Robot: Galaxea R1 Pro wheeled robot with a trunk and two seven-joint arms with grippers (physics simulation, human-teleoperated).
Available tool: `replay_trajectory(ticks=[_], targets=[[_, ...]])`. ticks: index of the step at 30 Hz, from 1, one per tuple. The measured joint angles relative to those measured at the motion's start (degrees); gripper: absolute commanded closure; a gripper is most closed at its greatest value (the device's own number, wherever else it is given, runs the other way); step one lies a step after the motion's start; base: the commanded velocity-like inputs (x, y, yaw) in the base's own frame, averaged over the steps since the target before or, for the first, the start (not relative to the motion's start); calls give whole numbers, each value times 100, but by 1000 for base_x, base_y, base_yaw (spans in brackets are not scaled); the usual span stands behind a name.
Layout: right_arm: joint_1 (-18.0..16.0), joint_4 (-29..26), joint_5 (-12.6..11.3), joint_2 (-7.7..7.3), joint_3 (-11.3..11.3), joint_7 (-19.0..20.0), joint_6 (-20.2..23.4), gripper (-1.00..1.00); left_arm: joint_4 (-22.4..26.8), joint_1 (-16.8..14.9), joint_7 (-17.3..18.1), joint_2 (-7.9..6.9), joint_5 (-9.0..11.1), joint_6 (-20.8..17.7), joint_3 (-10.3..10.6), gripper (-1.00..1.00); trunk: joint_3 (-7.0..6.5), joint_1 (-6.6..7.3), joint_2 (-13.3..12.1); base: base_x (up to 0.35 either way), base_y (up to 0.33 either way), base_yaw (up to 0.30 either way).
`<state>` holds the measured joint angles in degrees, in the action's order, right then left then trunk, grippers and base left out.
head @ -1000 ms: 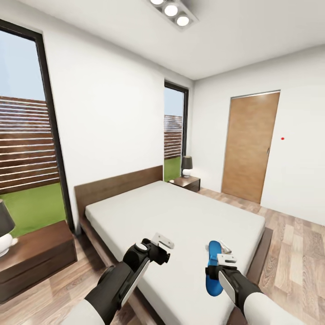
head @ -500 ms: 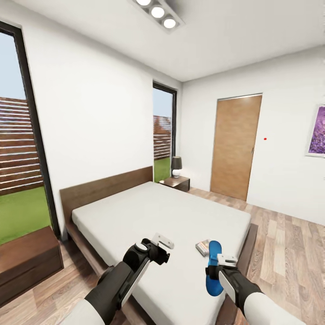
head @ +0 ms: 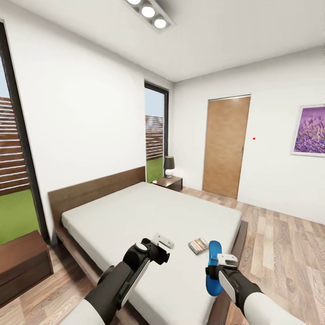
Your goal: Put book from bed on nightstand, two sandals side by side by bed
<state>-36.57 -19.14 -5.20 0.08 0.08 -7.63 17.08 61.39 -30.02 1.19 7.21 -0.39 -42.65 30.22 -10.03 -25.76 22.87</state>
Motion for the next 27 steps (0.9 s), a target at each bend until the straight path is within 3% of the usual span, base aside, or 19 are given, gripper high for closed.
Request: replay_trajectory(ticks=[27], targets=[[0, 0, 0, 0, -10, -1, 0, 100, 0, 1, 0, 0, -8, 37, 12, -100, 0, 0, 0, 0, 0, -95]])
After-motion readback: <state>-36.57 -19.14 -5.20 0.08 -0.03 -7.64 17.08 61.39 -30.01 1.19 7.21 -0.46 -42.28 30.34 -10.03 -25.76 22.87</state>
